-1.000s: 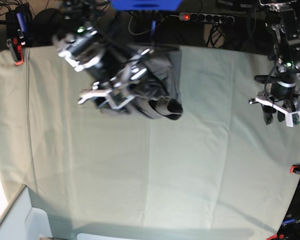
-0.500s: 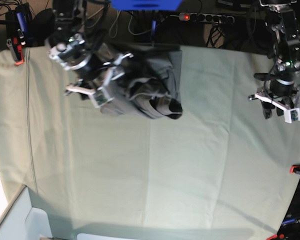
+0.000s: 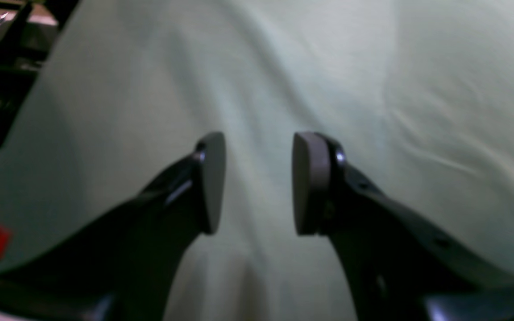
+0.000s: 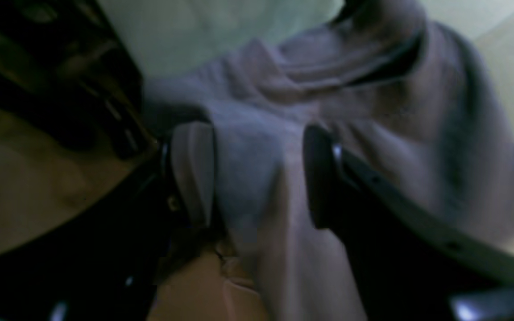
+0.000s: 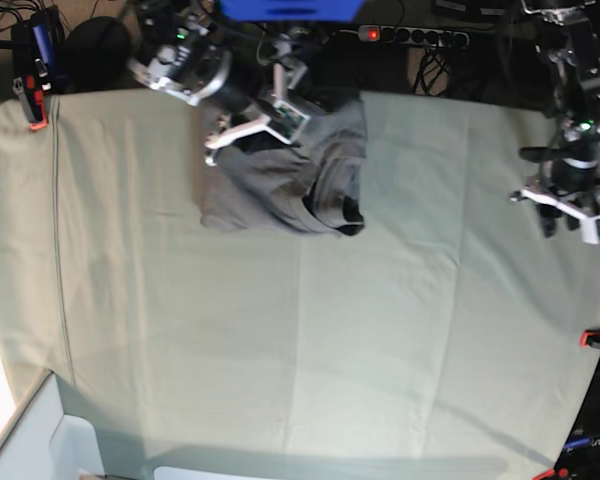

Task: Layout the t-shirt on the table in an organized manner, then fold the t-shirt properly
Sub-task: 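Press and adjust the folded end with the right gripper on the bundle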

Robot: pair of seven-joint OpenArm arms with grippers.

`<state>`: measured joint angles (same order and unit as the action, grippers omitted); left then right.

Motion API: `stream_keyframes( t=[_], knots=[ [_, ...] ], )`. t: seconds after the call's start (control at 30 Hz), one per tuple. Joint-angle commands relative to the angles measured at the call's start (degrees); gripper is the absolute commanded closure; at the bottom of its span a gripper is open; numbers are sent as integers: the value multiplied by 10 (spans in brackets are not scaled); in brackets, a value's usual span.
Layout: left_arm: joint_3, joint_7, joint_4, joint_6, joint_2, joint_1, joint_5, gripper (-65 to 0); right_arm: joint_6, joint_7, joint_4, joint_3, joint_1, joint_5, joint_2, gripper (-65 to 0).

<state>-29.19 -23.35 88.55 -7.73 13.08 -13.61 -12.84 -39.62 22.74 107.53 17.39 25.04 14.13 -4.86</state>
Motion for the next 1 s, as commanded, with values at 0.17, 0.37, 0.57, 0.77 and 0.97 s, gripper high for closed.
stream_keyframes(
  t=[0.17,0.37,0.57,0.77,0.97],
  knots=[
    [-21,12,9,1,6,19,-2,-242,-4,-14,31,-98,-19,-12,48,-294],
    [-21,12,1,1,5,19,-2,-243,-4,-17,49,-152,-25,-13,82,-292],
    [-21,12,-19,1,5,20,-2,-243,-4,-14,31,-150,-21,-13,85,-291],
    [-18,12,-19,1,-10,20,-3,-243,-4,-19,-82,-99,-24,-10,89,-291],
    [-21,11,-19,1,-15,31,-2,-357,-4,-19,-74,-77,-20,-9,89,-291]
  ],
)
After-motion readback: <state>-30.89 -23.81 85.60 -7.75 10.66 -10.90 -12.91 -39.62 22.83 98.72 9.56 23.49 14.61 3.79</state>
